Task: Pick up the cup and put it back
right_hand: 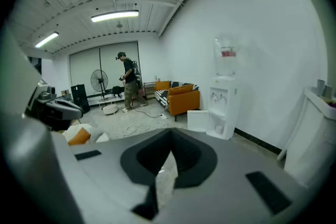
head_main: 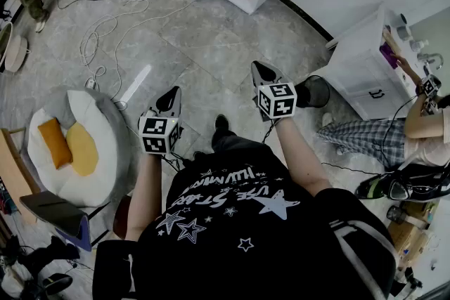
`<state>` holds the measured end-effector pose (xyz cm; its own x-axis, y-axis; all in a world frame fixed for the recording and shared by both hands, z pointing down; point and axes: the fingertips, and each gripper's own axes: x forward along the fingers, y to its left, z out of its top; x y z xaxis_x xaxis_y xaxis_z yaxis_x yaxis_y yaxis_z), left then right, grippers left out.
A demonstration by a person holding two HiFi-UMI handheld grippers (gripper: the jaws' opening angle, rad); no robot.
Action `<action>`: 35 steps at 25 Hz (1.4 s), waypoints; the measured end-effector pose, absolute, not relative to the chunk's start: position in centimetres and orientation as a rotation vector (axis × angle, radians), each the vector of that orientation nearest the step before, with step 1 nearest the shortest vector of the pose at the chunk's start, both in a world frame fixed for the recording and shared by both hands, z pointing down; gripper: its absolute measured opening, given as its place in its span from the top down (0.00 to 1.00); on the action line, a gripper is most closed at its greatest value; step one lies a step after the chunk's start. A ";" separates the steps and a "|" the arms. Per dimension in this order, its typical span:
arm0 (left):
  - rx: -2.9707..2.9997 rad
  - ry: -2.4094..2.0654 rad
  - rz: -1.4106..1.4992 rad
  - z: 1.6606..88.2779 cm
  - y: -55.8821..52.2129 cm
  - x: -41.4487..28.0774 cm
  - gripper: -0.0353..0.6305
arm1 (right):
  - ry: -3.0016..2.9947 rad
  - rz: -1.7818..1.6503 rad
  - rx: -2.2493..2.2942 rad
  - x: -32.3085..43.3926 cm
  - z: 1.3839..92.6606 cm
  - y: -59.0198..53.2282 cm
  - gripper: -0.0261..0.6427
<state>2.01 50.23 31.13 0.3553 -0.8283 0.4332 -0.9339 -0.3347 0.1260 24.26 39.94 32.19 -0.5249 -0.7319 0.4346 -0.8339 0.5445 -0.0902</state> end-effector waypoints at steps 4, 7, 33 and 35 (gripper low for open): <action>2.258 -1.542 0.419 31.7 48.6 2.7 0.93 | -2.433 0.416 1.286 24.8 32.6 38.3 0.95; 2.255 -1.524 0.441 32.4 47.2 3.5 0.93 | -2.434 0.430 1.292 25.4 33.2 37.0 0.95; 2.257 -1.597 0.441 29.7 32.7 3.5 0.93 | -2.473 0.556 1.294 29.0 36.2 24.8 0.67; 2.260 -1.585 0.426 29.7 32.0 2.1 0.93 | -2.449 0.568 1.313 28.1 36.3 24.6 0.66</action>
